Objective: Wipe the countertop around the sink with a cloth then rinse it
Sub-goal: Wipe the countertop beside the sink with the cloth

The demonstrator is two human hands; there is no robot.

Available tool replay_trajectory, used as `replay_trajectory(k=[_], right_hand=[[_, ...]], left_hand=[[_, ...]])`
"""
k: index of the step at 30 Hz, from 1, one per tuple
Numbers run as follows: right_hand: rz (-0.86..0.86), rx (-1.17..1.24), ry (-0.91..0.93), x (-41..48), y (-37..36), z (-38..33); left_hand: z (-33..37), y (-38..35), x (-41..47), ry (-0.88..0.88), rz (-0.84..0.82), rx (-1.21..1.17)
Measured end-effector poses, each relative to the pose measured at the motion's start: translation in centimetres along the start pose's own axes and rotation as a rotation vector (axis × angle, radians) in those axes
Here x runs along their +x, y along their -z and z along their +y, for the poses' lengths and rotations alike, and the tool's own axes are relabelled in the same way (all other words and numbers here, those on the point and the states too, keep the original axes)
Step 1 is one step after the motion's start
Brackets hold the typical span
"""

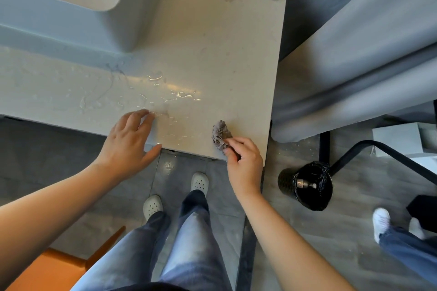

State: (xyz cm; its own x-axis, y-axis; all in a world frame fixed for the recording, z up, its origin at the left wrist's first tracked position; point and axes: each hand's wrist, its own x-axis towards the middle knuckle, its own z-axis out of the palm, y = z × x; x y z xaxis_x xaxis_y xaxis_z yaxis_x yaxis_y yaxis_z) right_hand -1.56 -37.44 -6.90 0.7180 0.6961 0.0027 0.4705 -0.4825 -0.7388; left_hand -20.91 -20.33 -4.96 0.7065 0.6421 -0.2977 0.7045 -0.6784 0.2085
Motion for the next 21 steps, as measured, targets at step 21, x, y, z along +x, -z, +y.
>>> replay_trajectory(k=[21], right_hand=[[0.097, -0.028, 0.035, 8.4, -1.3, -0.4]], left_hand=[[-1.4, -0.7, -0.4, -0.048, 0.025, -0.054]])
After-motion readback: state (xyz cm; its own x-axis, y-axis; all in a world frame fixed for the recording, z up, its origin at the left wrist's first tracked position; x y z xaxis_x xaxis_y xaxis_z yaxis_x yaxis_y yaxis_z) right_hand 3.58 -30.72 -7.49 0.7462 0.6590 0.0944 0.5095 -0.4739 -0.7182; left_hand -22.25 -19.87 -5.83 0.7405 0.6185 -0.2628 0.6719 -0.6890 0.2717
